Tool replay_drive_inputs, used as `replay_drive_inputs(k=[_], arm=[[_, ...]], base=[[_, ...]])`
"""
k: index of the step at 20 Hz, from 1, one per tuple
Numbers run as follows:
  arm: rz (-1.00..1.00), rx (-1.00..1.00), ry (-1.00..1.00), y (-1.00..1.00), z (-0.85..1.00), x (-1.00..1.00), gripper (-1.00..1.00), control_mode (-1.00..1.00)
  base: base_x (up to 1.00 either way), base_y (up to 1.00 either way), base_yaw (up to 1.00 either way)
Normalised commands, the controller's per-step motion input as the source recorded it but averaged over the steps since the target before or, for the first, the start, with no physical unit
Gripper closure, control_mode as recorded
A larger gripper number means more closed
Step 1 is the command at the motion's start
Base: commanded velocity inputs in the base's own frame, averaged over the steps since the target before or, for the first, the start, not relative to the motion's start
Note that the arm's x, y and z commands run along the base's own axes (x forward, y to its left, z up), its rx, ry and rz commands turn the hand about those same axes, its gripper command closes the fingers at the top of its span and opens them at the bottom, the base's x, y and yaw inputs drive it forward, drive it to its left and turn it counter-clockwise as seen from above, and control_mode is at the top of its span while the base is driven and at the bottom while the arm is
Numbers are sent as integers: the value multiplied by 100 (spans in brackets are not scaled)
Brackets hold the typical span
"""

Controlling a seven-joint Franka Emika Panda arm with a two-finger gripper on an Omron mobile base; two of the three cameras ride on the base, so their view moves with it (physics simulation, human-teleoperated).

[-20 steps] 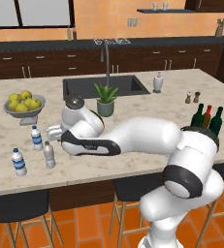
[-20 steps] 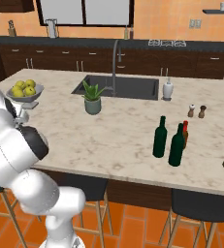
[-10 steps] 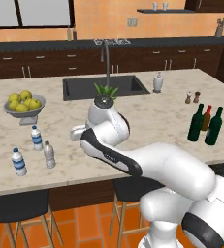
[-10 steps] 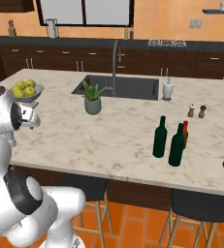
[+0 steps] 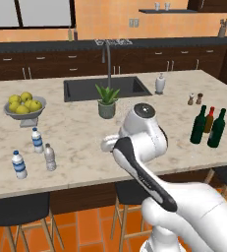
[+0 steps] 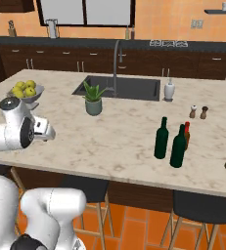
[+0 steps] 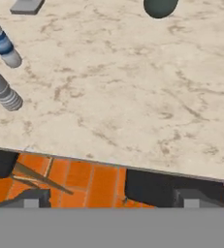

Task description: Move the plastic bottles in the middle to the plastics group, and the glass bottles in the middle to the glass group.

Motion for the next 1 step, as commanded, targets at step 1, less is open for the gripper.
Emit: replay_drive_inputs(k=[1], arm=[[-3, 0, 0, -77, 0, -68, -100, -100]], base=[[0, 0, 0]])
